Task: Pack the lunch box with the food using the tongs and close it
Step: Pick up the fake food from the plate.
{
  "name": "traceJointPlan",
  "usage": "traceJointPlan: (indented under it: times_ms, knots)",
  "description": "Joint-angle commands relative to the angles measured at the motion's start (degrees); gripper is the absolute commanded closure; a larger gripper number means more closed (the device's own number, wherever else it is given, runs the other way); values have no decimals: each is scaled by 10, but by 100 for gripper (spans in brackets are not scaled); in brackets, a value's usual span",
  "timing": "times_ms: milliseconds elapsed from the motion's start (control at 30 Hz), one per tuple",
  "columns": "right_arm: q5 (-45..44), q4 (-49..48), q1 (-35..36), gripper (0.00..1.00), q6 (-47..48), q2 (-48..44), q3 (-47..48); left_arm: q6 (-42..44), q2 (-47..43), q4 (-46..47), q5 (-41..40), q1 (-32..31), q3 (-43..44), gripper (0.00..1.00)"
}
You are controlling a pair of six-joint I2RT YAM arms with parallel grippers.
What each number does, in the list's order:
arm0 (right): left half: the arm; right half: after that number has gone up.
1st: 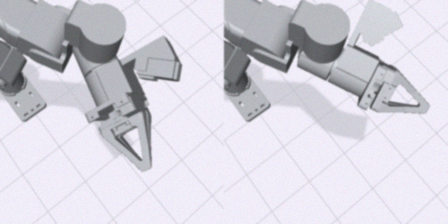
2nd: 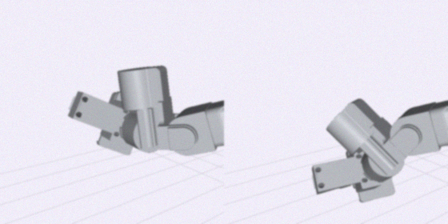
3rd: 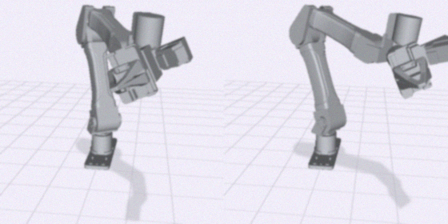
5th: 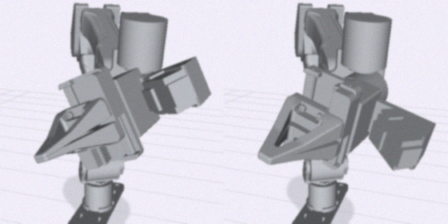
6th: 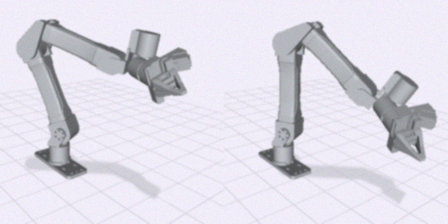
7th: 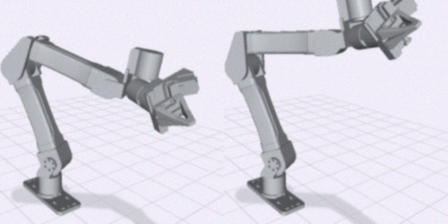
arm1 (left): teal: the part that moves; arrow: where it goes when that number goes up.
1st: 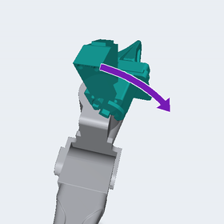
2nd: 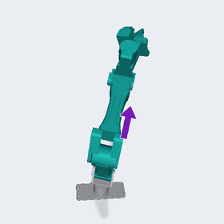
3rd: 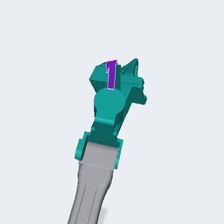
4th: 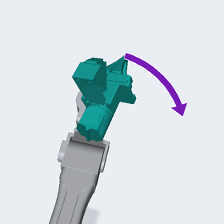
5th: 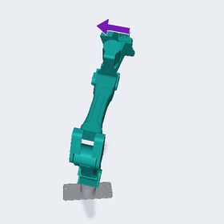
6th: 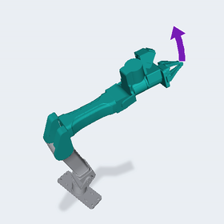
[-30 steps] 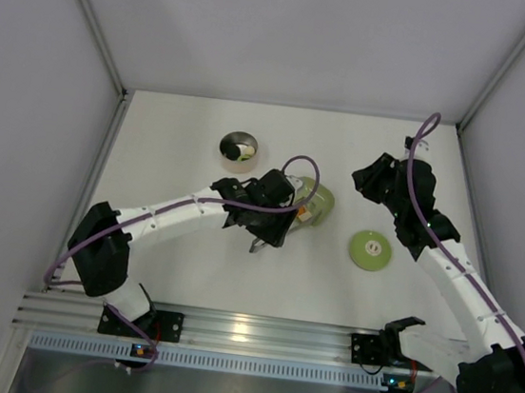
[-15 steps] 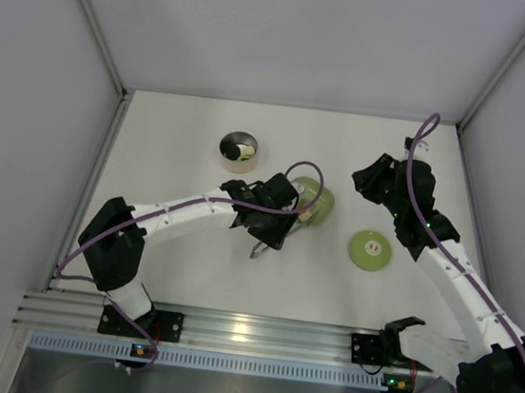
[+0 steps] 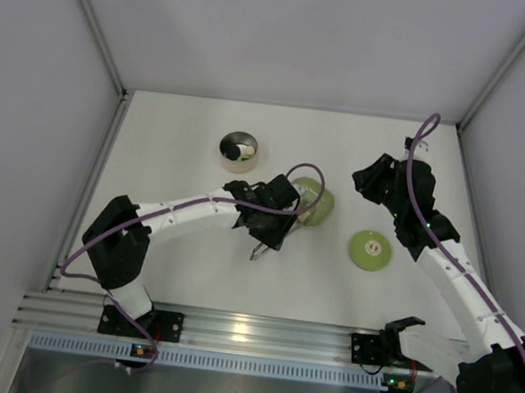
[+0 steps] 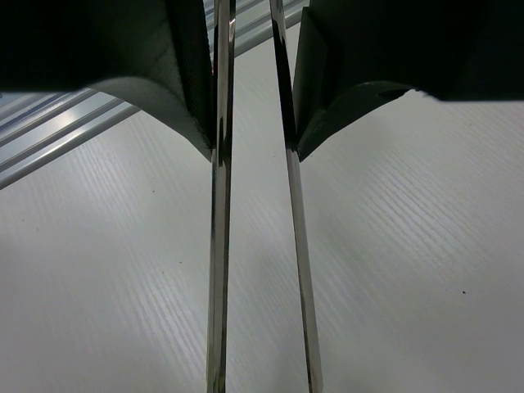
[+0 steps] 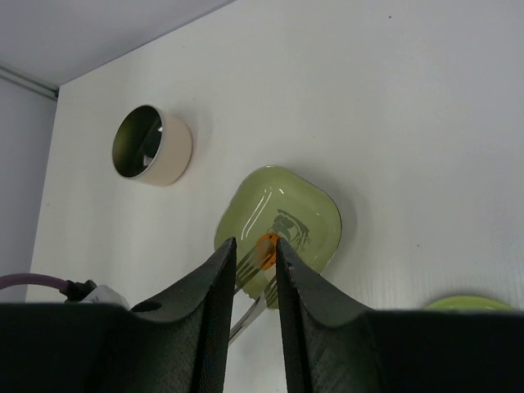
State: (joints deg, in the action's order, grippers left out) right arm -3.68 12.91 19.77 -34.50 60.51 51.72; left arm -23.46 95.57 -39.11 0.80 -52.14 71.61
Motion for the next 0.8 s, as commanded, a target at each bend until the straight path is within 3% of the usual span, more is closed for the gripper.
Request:
traceJointPlan:
  times_ms: [0, 400, 767]
  knots:
    - [-10, -9, 11, 74, 5, -11, -2, 0, 1, 3, -1, -2, 17, 57]
    - [-11, -10, 10, 74, 4, -13, -2, 2, -13, -4, -24, -2, 38, 67]
    - [-12, -7, 11, 74, 7, -14, 2, 14, -27, -5, -83, 0, 111, 66]
